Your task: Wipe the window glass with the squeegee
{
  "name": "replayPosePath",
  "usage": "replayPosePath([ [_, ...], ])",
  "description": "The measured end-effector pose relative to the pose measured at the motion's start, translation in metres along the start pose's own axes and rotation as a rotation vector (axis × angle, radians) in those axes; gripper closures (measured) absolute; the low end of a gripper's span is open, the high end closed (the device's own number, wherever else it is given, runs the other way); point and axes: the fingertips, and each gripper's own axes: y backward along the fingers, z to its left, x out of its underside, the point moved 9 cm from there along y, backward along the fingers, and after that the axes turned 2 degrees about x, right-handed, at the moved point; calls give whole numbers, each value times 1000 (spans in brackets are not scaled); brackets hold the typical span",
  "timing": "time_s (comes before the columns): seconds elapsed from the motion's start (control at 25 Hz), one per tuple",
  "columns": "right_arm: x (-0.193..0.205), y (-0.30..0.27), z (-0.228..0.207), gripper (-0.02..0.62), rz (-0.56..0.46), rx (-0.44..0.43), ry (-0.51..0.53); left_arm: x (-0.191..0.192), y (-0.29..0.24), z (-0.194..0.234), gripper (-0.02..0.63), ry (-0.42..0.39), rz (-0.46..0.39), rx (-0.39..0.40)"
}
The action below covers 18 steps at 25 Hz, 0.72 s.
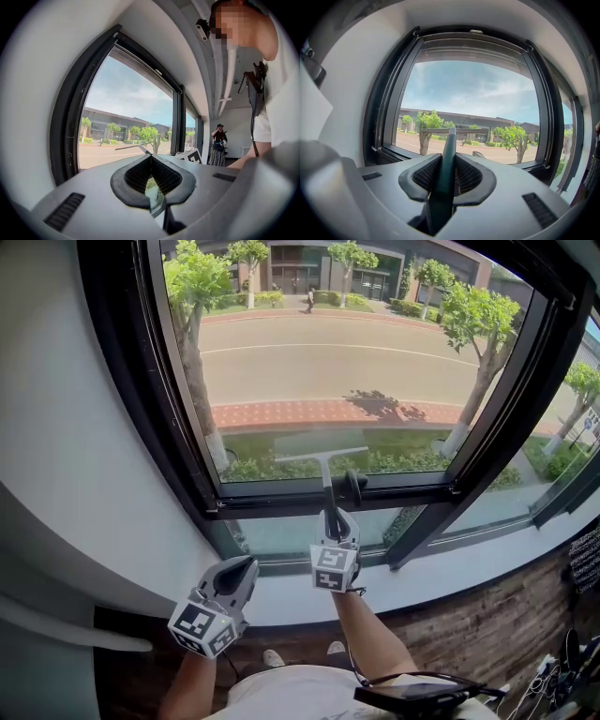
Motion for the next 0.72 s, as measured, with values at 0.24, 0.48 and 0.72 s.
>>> replayPosePath([
  [0.24,17,-1,1,497,55,-8,-32,2,2,-1,589,1,6,-2],
  [0.48,32,-1,2,497,101,-12,-37,4,6,-2,591,4,9,-6],
  [0.72,33,3,1,497,96,-19,-36,4,11,-2,591,6,7,-22],
])
